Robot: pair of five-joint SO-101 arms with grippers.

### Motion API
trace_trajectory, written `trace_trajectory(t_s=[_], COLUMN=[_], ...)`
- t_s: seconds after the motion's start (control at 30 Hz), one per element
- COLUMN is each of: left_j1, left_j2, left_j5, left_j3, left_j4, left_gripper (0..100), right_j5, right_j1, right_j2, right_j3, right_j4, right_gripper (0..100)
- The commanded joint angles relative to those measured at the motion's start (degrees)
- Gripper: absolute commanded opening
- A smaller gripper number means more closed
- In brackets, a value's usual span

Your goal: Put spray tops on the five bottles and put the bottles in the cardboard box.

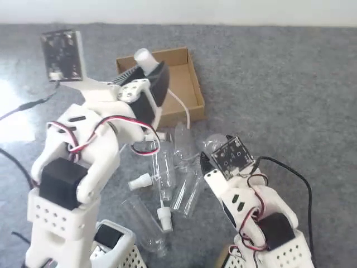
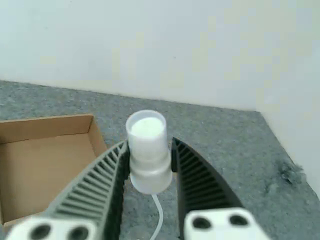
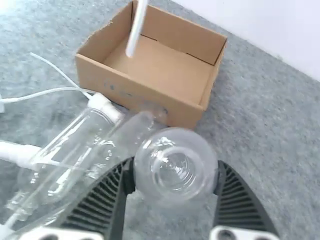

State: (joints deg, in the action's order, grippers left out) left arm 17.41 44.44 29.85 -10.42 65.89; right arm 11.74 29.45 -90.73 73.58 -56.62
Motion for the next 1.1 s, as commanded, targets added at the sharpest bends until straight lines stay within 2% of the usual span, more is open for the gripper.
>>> trace_trajectory(t_s=[0.0, 0.17, 0.3, 0.47, 0.73, 1.07], left_j1=[3.78, 6.59, 3.43, -0.88, -3.34, -7.12], left_j2=[1.32, 1.32, 1.41, 1.41, 1.41, 1.41], left_j5=[0.53, 0.35, 0.26, 0.26, 0.26, 0.18], left_j3=[1.36, -1.27, -5.05, -6.02, -6.02, -7.96], left_j4=[-1.67, -3.78, -7.74, -7.74, -5.45, -5.19], left_gripper=[1, 1, 1, 1, 1, 1], right_j5=[0.88, 0.97, 2.11, 2.20, 2.02, 1.93], right_j1=[2.42, 1.89, -2.59, -4.44, -7.60, -7.87], right_j2=[-3.03, -3.03, -2.95, -1.80, 13.93, 31.08], right_j3=[-0.70, -0.70, -0.70, -0.79, -5.01, -9.58], right_j4=[-1.19, -0.84, 0.40, 1.27, 5.76, 10.24], right_gripper=[15.1, 15.1, 15.1, 15.1, 15.1, 15.1])
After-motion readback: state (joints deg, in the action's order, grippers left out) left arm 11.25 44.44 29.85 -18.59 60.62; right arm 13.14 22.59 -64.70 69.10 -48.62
